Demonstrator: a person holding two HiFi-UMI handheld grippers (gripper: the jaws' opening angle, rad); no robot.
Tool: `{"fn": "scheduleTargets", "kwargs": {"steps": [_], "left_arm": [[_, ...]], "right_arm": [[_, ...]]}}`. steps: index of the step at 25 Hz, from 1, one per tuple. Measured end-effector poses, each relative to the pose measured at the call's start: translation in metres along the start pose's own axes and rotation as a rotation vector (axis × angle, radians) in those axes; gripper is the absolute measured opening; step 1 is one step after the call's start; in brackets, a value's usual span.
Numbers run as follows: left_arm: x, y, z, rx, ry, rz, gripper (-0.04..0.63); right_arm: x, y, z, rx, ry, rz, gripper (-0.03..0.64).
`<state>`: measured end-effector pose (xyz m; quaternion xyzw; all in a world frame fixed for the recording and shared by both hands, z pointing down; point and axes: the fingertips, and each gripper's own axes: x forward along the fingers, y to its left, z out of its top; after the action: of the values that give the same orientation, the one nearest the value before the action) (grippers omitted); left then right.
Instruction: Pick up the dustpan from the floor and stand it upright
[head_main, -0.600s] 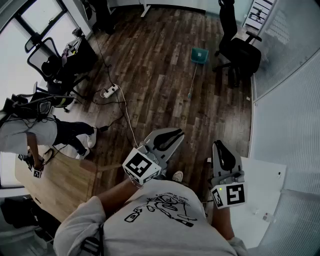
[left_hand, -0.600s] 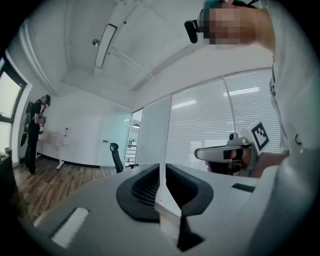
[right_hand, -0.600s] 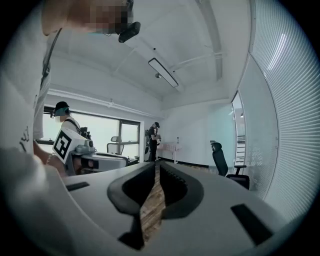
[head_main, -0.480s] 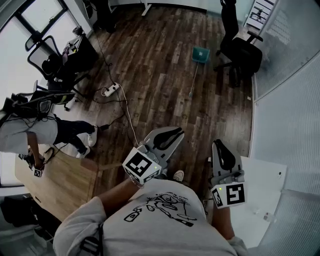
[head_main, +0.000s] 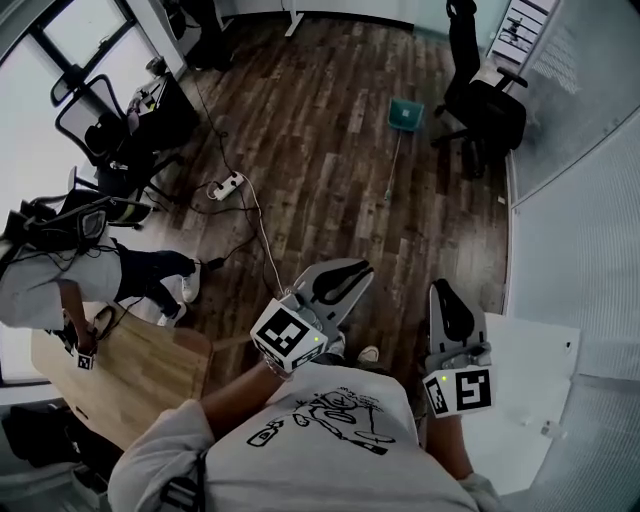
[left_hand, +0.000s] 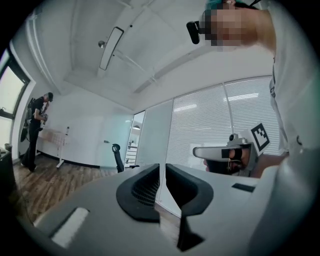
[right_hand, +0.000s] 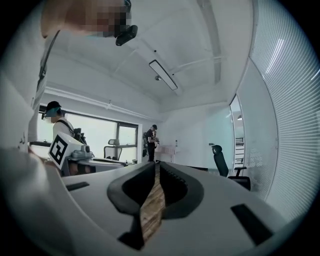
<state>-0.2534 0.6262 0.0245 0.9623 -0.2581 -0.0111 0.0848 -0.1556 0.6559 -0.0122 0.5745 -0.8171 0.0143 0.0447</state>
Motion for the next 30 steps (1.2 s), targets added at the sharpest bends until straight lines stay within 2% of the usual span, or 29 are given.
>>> {"fn": "scheduleTargets", "kwargs": {"steps": [6, 16, 21, 30], "left_arm": [[-0.014, 0.016, 0.002, -0.009, -0.002, -0.001, 0.034], [0.004, 0.052, -0.005, 0.000, 0.022, 0.045, 0.034], [0.050, 0.070, -0.001, 0.028, 0.032, 0.048, 0.034], [0.179, 0.098, 0.013, 0.023, 0.020, 0.025, 0.034]], "right_arm": [[0.010, 0.017, -0.004, 0.000, 0.016, 0.009, 0.026], [0.050, -0.008, -0.014, 0.024, 0.002, 0.014, 0.026], [0.074, -0.053, -0.010, 0.032, -0.029, -0.003, 0.026], [0.123, -0.173, -0.015, 0.049, -0.010, -0.025, 0.026]]}}
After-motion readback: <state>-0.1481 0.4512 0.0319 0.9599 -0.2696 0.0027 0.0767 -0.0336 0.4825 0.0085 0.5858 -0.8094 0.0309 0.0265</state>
